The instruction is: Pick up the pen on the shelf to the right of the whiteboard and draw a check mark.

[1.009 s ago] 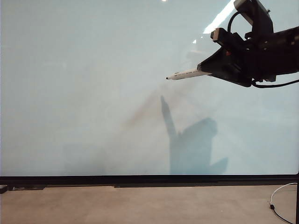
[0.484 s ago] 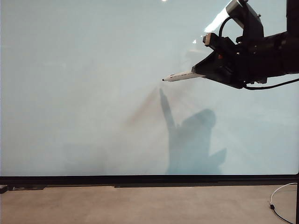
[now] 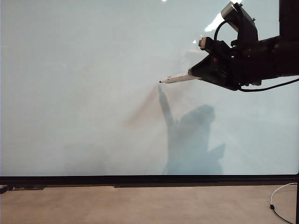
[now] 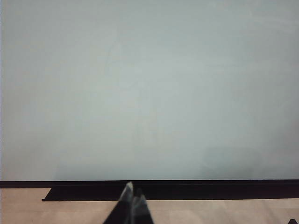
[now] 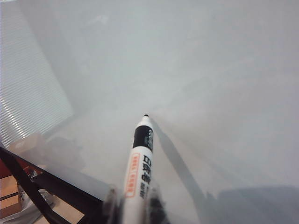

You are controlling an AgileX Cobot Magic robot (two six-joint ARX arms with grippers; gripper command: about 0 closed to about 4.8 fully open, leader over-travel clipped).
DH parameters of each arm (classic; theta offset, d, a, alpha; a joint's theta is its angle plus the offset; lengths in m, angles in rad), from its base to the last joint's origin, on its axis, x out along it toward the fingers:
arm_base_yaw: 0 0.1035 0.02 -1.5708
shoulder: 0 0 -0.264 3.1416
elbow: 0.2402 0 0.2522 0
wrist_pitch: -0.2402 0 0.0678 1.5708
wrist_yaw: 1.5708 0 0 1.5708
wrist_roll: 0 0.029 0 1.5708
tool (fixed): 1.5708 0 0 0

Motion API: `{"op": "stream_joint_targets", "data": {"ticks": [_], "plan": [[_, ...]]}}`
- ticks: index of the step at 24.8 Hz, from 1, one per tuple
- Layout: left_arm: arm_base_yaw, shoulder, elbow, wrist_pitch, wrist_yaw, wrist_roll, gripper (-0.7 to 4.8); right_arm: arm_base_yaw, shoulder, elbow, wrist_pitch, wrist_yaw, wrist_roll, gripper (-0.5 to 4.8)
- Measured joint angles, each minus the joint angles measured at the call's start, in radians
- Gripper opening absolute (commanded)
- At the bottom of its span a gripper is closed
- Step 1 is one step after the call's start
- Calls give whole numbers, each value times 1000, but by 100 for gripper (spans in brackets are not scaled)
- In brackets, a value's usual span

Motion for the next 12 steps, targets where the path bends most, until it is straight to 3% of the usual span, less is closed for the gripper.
{"op": "stream_joint_targets", "data": {"ticks": [12], "plan": [[0,0,0,0,0,0,-4,1,10,15,-18,33,0,-5]]}}
